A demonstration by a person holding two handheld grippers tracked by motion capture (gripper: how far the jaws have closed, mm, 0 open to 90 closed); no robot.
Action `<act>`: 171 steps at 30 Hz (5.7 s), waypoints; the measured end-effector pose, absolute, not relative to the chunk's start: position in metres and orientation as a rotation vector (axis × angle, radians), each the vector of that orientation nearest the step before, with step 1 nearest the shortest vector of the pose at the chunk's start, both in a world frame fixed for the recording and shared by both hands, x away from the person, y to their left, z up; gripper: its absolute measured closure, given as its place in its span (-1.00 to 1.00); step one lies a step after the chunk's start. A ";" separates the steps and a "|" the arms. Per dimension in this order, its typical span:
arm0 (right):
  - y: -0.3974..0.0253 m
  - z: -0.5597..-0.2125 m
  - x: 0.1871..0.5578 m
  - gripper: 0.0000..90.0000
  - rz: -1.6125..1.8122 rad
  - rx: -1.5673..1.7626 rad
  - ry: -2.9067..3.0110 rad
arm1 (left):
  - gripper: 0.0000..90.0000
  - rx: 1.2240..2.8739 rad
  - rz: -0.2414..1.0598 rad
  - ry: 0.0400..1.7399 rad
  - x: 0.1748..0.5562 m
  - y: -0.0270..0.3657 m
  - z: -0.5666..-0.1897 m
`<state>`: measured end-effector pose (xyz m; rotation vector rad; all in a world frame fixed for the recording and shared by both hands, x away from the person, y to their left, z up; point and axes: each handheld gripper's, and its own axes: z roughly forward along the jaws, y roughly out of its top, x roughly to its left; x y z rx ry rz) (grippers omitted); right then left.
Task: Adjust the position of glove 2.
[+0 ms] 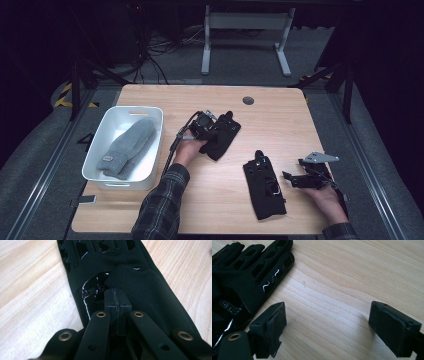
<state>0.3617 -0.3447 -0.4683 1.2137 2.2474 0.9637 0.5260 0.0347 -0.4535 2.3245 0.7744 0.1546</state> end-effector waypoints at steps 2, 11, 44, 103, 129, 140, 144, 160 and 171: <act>-0.345 -0.468 0.362 -0.67 0.964 1.214 2.247 | 1.00 2.316 0.143 0.778 0.521 0.037 -0.454; -0.344 -0.468 0.362 -0.67 0.965 1.212 2.245 | 1.00 2.339 0.118 0.735 0.491 0.042 -0.454; -0.344 -0.468 0.362 -0.67 0.964 1.215 2.244 | 1.00 2.405 -0.012 0.656 0.378 0.062 -0.453; -0.336 -0.450 0.341 0.73 1.044 1.126 2.392 | 0.95 2.201 -0.005 0.846 0.398 0.077 -0.450; -0.287 -0.453 0.326 1.00 1.062 0.929 2.639 | 0.95 2.136 0.003 0.855 0.403 0.079 -0.439; -0.277 -0.453 0.331 1.00 1.076 0.913 2.656 | 0.95 2.075 -0.022 0.861 0.409 0.082 -0.437; -0.273 -0.454 0.334 1.00 1.086 0.907 2.662 | 0.95 2.051 -0.045 0.845 0.408 0.081 -0.432; -0.255 -0.457 0.347 1.00 1.104 0.879 2.680 | 0.95 1.993 -0.088 0.811 0.407 0.076 -0.417; -0.234 -0.459 0.356 1.00 1.130 0.842 2.691 | 0.95 1.972 -0.111 0.770 0.409 0.068 -0.407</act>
